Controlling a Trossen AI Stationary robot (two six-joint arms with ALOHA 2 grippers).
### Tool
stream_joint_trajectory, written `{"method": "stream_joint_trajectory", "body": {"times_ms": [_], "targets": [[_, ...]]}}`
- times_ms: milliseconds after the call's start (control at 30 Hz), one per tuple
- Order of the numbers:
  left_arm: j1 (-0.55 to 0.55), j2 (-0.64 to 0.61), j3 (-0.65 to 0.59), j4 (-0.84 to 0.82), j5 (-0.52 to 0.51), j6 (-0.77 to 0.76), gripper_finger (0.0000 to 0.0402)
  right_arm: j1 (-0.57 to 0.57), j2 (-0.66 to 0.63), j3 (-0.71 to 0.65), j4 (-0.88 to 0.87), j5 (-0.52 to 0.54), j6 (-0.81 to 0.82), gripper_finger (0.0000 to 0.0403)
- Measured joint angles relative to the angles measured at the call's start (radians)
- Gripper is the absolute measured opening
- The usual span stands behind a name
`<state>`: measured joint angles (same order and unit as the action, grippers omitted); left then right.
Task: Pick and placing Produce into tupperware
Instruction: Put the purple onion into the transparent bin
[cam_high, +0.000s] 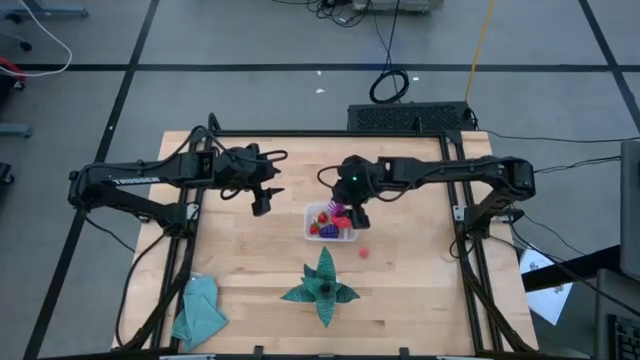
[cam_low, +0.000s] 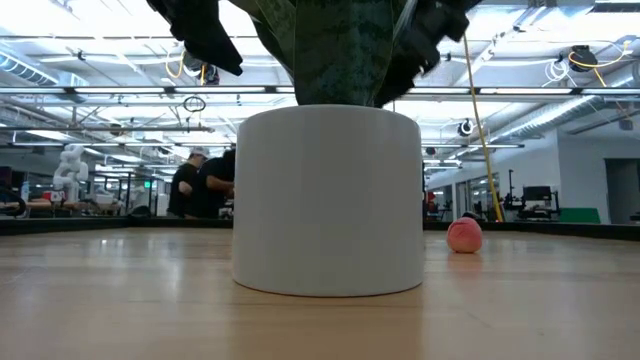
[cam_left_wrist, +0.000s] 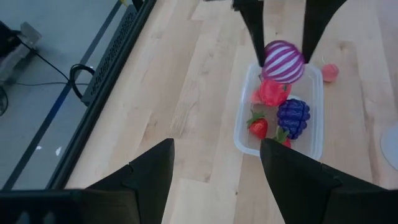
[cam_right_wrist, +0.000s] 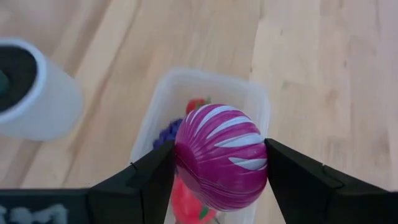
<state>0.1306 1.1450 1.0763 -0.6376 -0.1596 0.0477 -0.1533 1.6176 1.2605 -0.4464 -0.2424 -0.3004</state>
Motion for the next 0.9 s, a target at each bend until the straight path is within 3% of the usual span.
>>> {"method": "stream_joint_trajectory", "body": {"times_ms": [400,900], "targets": [[0.0,0.0,0.0,-0.001,0.0,0.023,0.0244,0.025,0.034,0.066,-0.016,-0.002,0.05,0.0224],[0.0,0.0,0.0,0.003,0.0,0.027,0.0244,0.004,0.152,0.065,0.051,-0.13,0.023,0.0224]]}}
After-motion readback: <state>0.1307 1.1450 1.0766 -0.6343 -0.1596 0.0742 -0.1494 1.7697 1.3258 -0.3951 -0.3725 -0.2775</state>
